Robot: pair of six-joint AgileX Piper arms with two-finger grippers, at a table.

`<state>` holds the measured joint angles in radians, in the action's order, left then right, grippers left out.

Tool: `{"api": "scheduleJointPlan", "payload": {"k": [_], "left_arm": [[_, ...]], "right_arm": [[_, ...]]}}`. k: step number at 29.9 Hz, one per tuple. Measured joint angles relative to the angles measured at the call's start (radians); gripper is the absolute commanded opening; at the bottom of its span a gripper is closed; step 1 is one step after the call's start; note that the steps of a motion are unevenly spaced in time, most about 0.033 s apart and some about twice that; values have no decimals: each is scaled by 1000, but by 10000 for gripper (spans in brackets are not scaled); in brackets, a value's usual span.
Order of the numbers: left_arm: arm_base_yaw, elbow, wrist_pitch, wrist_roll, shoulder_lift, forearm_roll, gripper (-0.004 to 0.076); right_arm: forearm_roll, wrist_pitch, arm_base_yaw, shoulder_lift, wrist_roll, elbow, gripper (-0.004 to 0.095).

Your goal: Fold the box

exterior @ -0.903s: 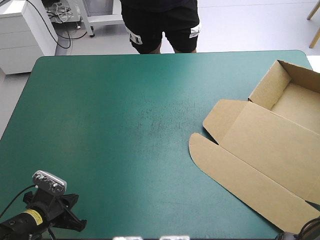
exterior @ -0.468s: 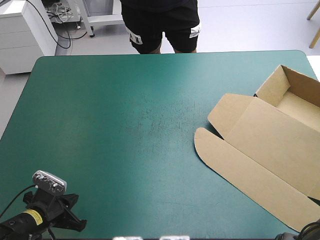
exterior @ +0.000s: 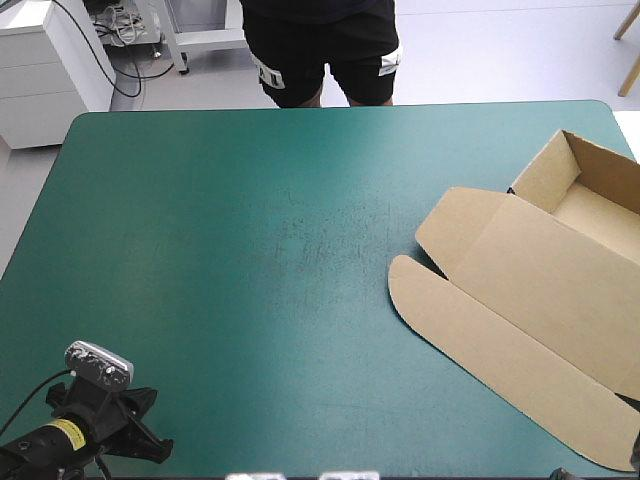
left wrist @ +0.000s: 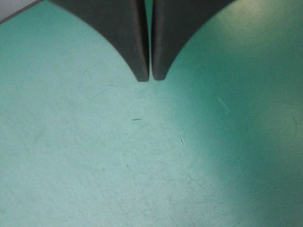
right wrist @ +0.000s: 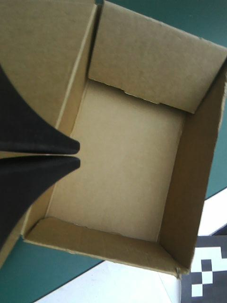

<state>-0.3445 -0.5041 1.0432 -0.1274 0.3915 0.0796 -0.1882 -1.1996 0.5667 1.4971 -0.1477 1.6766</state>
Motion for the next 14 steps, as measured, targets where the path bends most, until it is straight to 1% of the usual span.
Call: {"api": "scheduleJointPlan", "payload": {"k": [5,9,14], "left_arm": [[0,0,0,0,0,0,-8],[0,0,0,0,0,0,-8],[0,0,10,0,0,0,-8]], "right_arm": [[26,-5,-78,-135,-13,-146,-12],[88,-5,-172,-241,-15,-250,-18],[102,3,-295,-392,-17,-388,-18]]}}
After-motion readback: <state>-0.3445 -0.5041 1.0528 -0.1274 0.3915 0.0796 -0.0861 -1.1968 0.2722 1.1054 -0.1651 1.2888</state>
